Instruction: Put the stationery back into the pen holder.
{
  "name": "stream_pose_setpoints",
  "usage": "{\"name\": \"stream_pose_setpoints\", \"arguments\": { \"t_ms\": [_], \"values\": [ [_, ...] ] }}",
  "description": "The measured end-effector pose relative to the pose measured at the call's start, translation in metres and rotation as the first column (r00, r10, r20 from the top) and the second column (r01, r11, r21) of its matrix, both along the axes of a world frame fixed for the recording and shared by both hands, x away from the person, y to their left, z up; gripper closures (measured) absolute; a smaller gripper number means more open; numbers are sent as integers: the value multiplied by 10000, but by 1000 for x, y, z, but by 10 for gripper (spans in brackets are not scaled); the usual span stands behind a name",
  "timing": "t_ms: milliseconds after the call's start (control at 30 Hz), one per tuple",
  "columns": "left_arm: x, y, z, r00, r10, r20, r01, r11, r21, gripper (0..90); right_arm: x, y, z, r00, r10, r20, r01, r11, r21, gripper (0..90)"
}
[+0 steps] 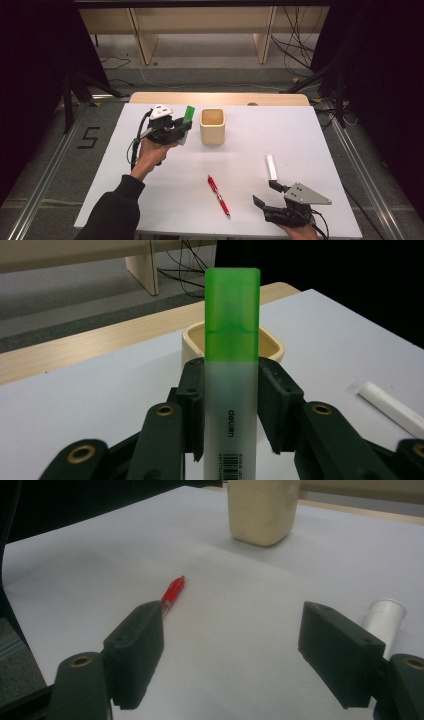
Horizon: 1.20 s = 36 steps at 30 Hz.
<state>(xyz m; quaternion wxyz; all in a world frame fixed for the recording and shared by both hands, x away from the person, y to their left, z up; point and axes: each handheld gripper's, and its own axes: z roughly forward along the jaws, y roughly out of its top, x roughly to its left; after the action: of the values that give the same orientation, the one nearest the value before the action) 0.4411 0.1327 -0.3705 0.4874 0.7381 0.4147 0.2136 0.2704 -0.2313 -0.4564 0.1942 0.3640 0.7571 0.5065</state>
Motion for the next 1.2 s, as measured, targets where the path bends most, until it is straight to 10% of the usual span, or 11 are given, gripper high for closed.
{"name": "stream_pose_setpoints", "arguments": {
  "t_ms": [400, 1200],
  "values": [
    [34, -17, 3, 9996, 268, 40, -265, 9969, -740, 660, 1, 0, -1, 10000, 23, -46, -23, 9999, 103, 269],
    [66, -46, 12, 9986, 483, 210, -467, 9964, -701, 660, 1, 0, -1, 10000, 64, -63, -63, 9999, 146, 269]
  ]
}}
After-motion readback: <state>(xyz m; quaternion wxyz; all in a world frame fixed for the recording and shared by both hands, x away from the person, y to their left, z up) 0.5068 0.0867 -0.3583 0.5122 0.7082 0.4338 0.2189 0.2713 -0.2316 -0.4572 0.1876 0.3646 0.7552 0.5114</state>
